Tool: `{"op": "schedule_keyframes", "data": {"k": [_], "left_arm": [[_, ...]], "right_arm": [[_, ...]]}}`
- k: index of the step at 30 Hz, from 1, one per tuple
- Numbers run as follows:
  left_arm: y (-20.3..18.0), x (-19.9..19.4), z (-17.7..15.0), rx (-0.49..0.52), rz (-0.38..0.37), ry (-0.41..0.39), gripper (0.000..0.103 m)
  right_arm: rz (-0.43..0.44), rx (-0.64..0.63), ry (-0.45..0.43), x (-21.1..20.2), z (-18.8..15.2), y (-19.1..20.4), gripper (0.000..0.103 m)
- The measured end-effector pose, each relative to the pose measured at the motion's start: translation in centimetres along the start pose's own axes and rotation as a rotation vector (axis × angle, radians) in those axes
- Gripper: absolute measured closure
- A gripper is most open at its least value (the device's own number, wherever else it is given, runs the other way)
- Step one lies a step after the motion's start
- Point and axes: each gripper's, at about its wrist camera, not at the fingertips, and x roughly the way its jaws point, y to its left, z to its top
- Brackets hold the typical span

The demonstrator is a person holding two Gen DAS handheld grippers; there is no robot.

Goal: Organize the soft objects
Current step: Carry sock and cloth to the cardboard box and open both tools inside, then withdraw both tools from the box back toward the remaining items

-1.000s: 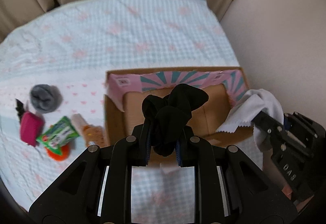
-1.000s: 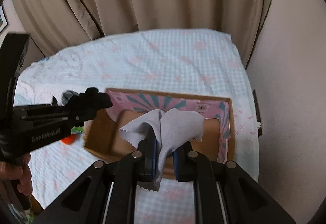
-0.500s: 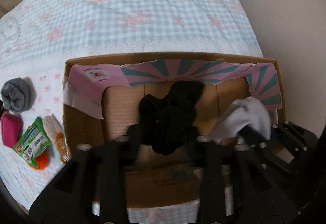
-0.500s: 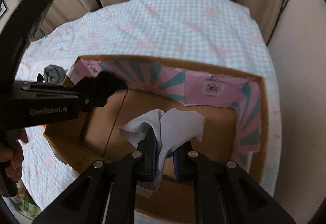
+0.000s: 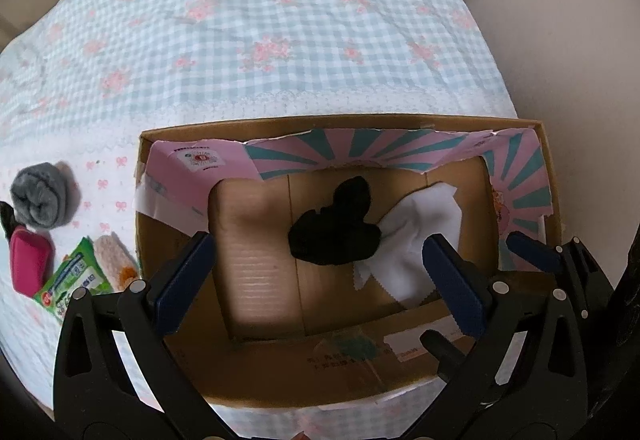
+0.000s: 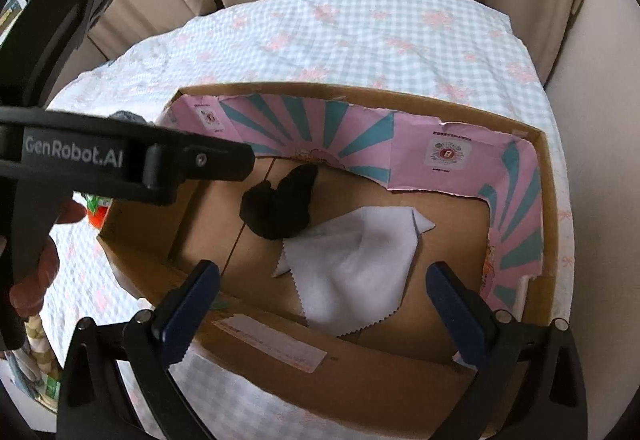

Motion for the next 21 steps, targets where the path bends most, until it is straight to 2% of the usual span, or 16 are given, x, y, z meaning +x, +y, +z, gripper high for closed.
{"op": "schedule_keyframes", "data": {"k": [10,14,21], "left_arm": [[-0.3,-5.0,-1.4,0.023,-0.002,-0.057,0.000],[-0.3,-8.9,-2.3,0.027,-0.012,-0.105,0.000],[0.5,-17.8,-5.2,0.021,-0.030,-0.221,0.000]], "right_arm": [[-0.030,0.017,-0.050,-3.7,0.2,1.4,0.000],[-0.048,0.012,-0.092,-7.0,0.5,2.6,0.000],[-0.075,0.015,-0.157,-13.6,0.9,5.4,0.000]]}}
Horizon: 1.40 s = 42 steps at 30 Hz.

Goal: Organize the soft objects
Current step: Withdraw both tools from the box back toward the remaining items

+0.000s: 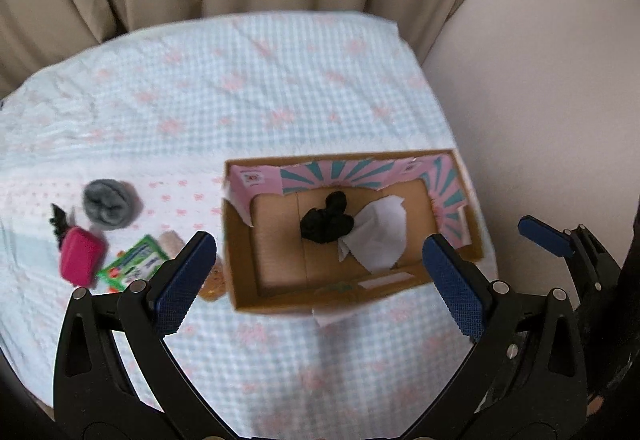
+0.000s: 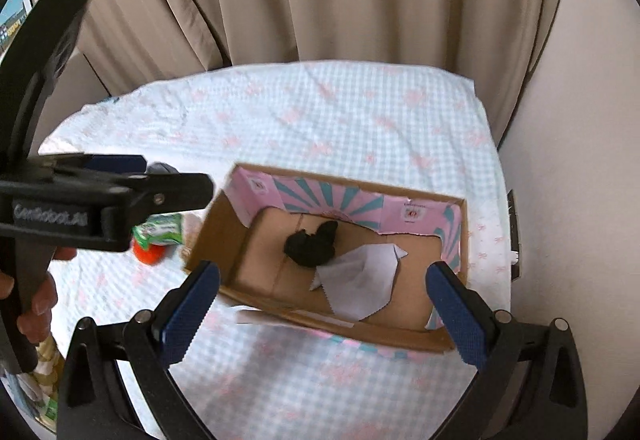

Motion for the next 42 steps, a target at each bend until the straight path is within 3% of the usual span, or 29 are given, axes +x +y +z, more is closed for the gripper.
{"op": "schedule_keyframes", "data": {"k": [12,22,32,42], "left_arm": [[4.8,-17.1,-4.6,-0.015,0.061,-0.246,0.000],[11.5,-26.6,-10.8,-0.018,0.147,-0.411,0.000],[21.5,-30.1,-14.7,0.016,0.139,-0.417,0.000],[32.1,-26.5,-15.2,0.092,0.098,-0.324,0.001]], "right_arm": [[-0.030,0.014,-0.163,-11.1,1.3,8.1,0.000],[-0.102,0.103,-0.299,-16.6,-0.3,15.4,0.000],[-0.153,0.205,-0.347,-17.2,-0.6,23.6,0.000],[-0.222,0.337,-0.319,-12.3,0.6,31.2,0.000]]}}
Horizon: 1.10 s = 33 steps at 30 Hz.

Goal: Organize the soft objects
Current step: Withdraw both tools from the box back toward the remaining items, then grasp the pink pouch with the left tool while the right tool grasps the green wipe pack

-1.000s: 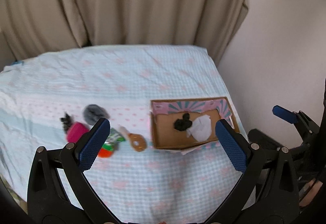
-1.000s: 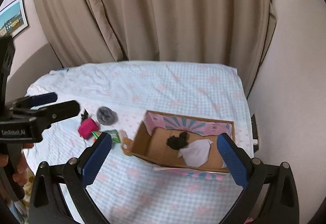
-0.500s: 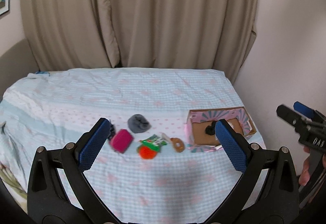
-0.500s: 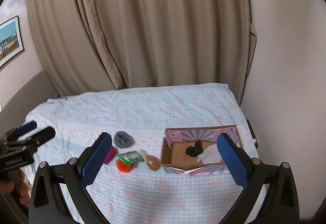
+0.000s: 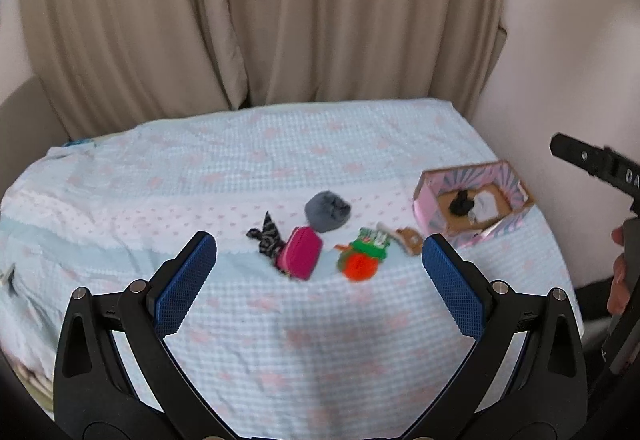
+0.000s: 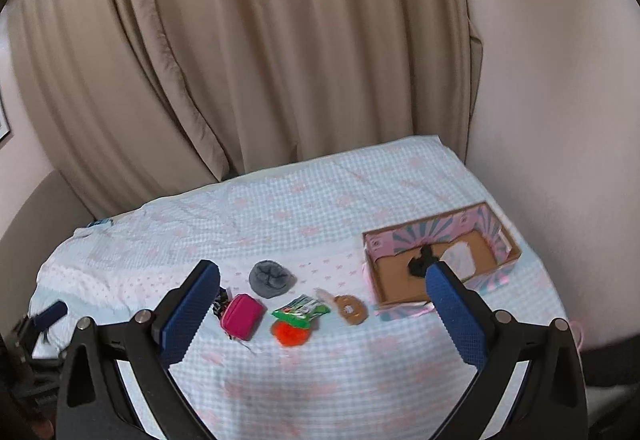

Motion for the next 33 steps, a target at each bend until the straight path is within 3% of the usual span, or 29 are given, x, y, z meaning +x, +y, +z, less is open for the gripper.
{"op": "schedule_keyframes", "data": {"k": [6,14,26,33], "left_arm": [[3.6,6.2,-0.1,0.068,-0.042,0.056,0.001],[5.2,17.1,-0.8,0.117,-0.091,0.146,0.001],[2.9,33.6,-4.6,0.181,-0.110,0.279,0.005],[2.6,38.5,-6.5,0.179,-0.089,0.344,0.007]], "right_arm": [[-0.051,0.067,0.076,5.4,-1.8,3.2,0.000],[-0.105,0.119,0.194,14.3,-4.9,4.4,0.000],[-0.135,0.192,0.377,29.0,-9.1,3.7,0.000],[-0.147,0.228,0.511,36.0,-11.6,3.1,0.000]]}}
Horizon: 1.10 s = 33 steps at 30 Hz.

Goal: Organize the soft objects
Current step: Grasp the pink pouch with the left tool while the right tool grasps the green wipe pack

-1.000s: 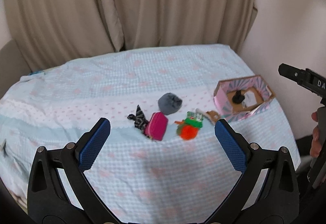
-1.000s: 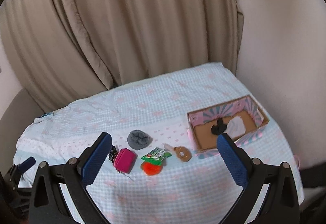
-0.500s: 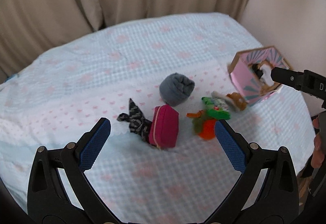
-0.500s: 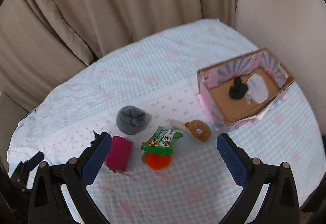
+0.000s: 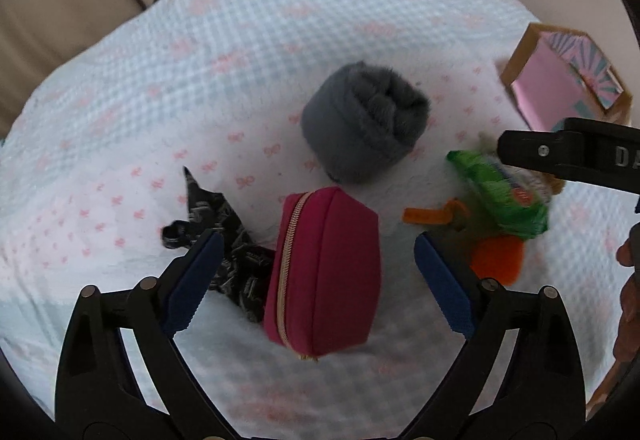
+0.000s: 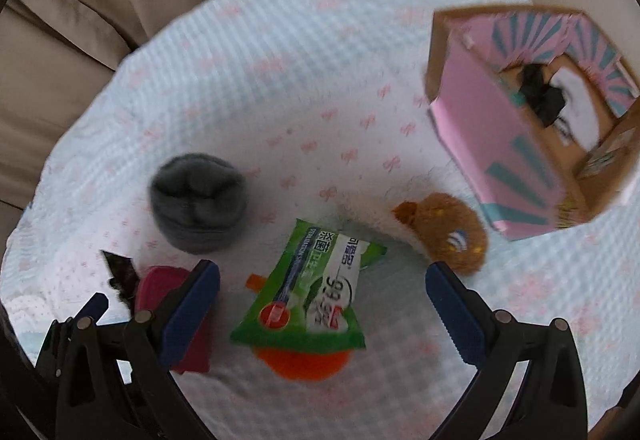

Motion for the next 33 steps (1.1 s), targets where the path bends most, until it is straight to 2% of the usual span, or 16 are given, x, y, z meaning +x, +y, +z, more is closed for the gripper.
{"op": "schedule_keyframes", "data": {"k": [4,7,8,9,11,12,14,17,21,25,33], "left_arm": [[0.1,2.1,0.0,-0.004,-0.004,0.041,0.007],[0.0,3.1,0.1,0.010,-0.008,0.059,0.009],[-0.2,3.3,0.2,0.023,-0.007,0.064,0.015],[-0.3,3.5,0.2,0.031,-0.004,0.067,0.026],[-0.8,3.9,0.3,0.052,-0.004,0.082,0.040],[-1.0,4.3,0.3,0.056,-0.020,0.099,0.055],[-1.3,4.8,0.3,0.051,-0.048,0.133,0.064],[-2.6,4.8,0.0,0.108,-0.011,0.124,0.070],[-2.6,4.4,0.0,0.086,-0.024,0.125,0.075],[-1.8,3.6,0.2,0.042,-0.041,0.130,0.076],[-1.0,-2.1,1.3,-0.003,-0.042,0.065,0.077]], "right_arm": [[0.004,0.039,0.052,2.5,0.5,-0.4,0.005],[0.012,0.053,0.081,3.7,0.6,-0.6,0.019],[0.013,0.055,0.097,4.2,0.6,-0.5,0.027],[0.017,0.057,0.107,4.5,0.5,-0.6,0.035],[0.013,0.053,0.121,4.9,0.3,-0.7,0.042],[0.017,0.055,0.123,4.9,0.3,-0.8,0.047],[0.026,0.065,0.129,5.0,0.1,-1.1,0.052],[0.035,0.072,0.127,4.8,0.0,-1.5,0.062],[0.032,0.059,0.107,3.8,-0.2,-1.9,0.064],[0.033,0.055,0.078,2.6,0.1,-1.7,0.065],[0.048,0.021,0.023,-1.5,0.6,-0.8,0.065]]}}
